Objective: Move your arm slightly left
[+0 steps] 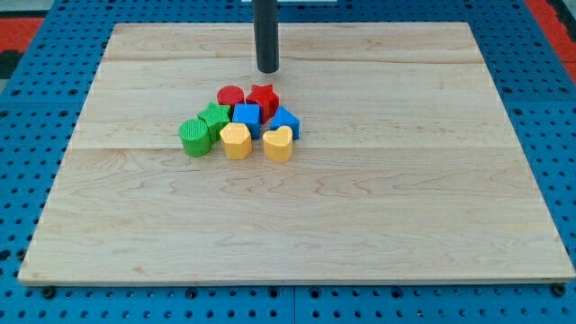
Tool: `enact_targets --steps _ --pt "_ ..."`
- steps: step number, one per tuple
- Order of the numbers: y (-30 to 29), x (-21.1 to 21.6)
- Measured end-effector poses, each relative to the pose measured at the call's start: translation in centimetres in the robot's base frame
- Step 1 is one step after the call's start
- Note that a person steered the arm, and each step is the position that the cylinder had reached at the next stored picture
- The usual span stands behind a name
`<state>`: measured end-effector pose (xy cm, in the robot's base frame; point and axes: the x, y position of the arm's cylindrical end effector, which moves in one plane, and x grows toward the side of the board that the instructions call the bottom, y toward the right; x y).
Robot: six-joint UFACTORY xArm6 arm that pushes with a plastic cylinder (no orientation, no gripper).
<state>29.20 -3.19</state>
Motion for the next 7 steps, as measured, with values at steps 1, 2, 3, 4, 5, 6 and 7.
enact_targets --steps 1,2,3,4,5,6,7 --pt "0.0 0.0" --pt "0.0 0.0" --pt "0.5 -0.7" --pt "0.5 -0.7" --pt "0.5 -0.7" --pt "0.7 -0.4" --pt "1.2 -0.4"
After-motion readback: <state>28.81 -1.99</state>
